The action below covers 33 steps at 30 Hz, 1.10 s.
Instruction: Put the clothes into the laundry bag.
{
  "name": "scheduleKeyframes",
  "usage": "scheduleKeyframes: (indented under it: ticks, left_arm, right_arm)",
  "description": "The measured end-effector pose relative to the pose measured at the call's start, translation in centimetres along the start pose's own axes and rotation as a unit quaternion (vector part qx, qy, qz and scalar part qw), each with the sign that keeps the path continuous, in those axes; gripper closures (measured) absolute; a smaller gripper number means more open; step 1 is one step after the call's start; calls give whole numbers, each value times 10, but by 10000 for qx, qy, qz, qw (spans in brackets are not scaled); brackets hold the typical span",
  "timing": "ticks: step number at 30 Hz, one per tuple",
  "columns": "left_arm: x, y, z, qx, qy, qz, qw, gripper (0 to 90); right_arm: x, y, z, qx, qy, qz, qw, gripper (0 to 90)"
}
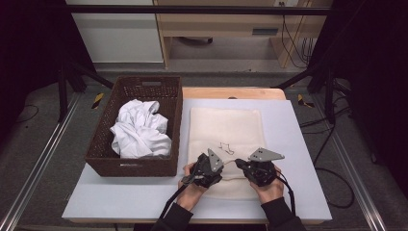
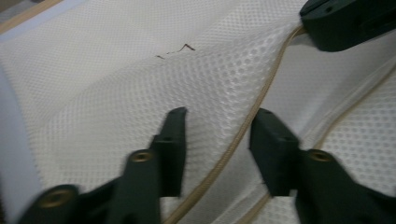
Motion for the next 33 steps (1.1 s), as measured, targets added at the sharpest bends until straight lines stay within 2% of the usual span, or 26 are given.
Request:
scheduleKeyframes:
  ticks: [1, 2, 3, 5, 7, 8, 9, 11, 13, 16, 18, 20, 22, 23, 24, 25, 27, 28, 29, 30, 31, 32, 33]
  left_arm:
    - [0, 0, 0, 0, 0, 0, 10000, 733]
    - [0, -1, -1, -2, 15, 6, 10000, 733]
    - [1, -2, -2, 9, 75, -28, 10000, 822]
    - [2, -4, -4, -46, 100, -65, 9999, 844]
    - [4, -7, -7, -98, 138, -179, 9997, 854]
    - [6, -10, -10, -112, 178, -238, 9995, 857]
    - [6, -10, -10, -112, 178, -238, 9995, 857]
    - [10, -12, -15, -168, 275, -311, 9990, 856]
    - [12, -12, -17, -190, 322, -335, 9987, 856]
    - [14, -11, -25, -294, 457, -379, 9978, 852]
    - [12, -11, -26, -294, 454, -373, 9978, 851]
    - [9, -9, -25, -356, 461, -366, 9976, 837]
    - [7, -9, -24, -399, 447, -372, 9975, 783]
    - [4, -9, -26, -523, 472, -460, 9965, 732]
    - [4, -9, -26, -523, 472, -460, 9965, 691]
    - [3, -8, -30, -546, 529, -510, 9958, 691]
    - [2, -6, -43, -593, 699, -576, 9941, 642]
    - [1, -4, -50, -589, 786, -587, 9934, 636]
    - [-5, 2, -61, -699, 857, -563, 9923, 673]
    - [-5, 2, -61, -699, 857, -563, 9923, 703]
    - [-14, 11, -63, -744, 723, -368, 9939, 729]
    - [-14, 11, -63, -744, 723, -368, 9939, 764]
    - [-28, 18, -55, -901, 483, -353, 9941, 789]
  right_arm:
    - [0, 0, 0, -8, 4, -3, 10000, 882]
    - [0, 0, 0, -8, 4, -3, 10000, 882]
    - [0, -2, 1, 3, -6, -15, 10000, 872]
    - [0, -2, 1, -21, -2, -33, 10000, 853]
    - [1, -2, 0, -50, 36, -85, 9999, 764]
    - [3, -2, -3, -142, 154, -83, 9997, 660]
    - [3, -2, -3, -142, 154, -83, 9997, 660]
    - [4, -3, -6, -108, 172, -160, 9997, 564]
    - [4, -3, -5, -112, 100, -183, 9997, 561]
    - [-1, -2, 5, -397, -302, -217, 9985, 547]
    - [-2, -2, 8, -428, -362, -226, 9982, 595]
    - [-2, -2, 10, -456, -334, -269, 9980, 729]
    - [-1, -3, 10, -420, -286, -289, 9983, 827]
    - [-1, -2, 10, -444, -283, -278, 9982, 859]
    - [0, -2, 9, -454, -290, -259, 9982, 864]
    - [0, -2, 9, -454, -290, -259, 9982, 864]
    - [0, -1, 9, -459, -293, -185, 9983, 870]
    - [1, -1, 8, -462, -277, -100, 9985, 871]
    - [2, 0, 7, -463, -223, 3, 9987, 871]
    - [3, 1, 7, -471, -187, 6, 9987, 871]
    - [4, 1, 6, -483, -154, 42, 9987, 870]
    - [4, 1, 6, -483, -154, 42, 9987, 870]
    - [8, 2, 4, -493, -86, 70, 9987, 871]
Point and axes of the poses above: each handheld gripper's, and its own axes: z roughly forward along the jaws, x roughly out of its top, y roughly to its right, the point moved 4 cm from there along z, roughly forward along the jaws
